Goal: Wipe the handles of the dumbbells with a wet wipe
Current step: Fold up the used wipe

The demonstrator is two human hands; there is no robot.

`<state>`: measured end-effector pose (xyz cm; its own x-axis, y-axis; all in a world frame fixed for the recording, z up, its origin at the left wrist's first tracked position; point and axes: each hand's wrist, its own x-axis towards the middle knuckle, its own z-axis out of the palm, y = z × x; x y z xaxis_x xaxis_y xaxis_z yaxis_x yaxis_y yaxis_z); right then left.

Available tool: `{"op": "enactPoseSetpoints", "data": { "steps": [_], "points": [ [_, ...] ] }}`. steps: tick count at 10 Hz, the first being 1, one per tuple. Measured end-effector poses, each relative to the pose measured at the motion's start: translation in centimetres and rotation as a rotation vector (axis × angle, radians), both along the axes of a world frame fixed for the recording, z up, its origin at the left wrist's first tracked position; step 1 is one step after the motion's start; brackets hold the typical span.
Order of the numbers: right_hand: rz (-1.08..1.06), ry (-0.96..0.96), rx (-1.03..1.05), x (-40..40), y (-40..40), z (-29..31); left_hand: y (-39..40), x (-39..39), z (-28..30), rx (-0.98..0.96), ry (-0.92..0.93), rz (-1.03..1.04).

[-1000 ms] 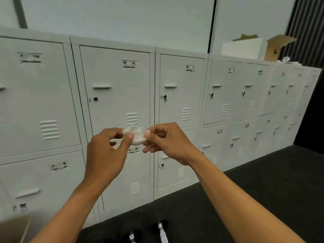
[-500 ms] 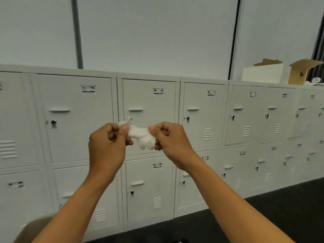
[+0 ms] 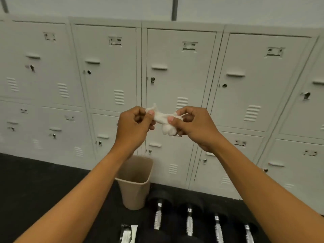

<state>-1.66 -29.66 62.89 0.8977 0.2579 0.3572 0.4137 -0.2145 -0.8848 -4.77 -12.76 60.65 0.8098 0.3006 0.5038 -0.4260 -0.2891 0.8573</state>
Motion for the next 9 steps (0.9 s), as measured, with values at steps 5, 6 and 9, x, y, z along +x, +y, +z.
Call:
{"op": "enactPoseSetpoints", "data": {
  "steps": [5,6,9],
  "points": [
    [-0.266,-0.041,-0.038,14.1,12.0,-24.9,12.0,13.0,-33.2,0.789,0.703,-0.065],
    [-0.203,0.077,-0.257,17.2,13.8,-29.7,12.8,15.3,-36.6,1.01,0.744,-0.063],
    [-0.173,0.374,-0.548,18.4,12.6,-35.8,13.6,16.9,-39.0,1.18,0.683,-0.109]
  ]
}}
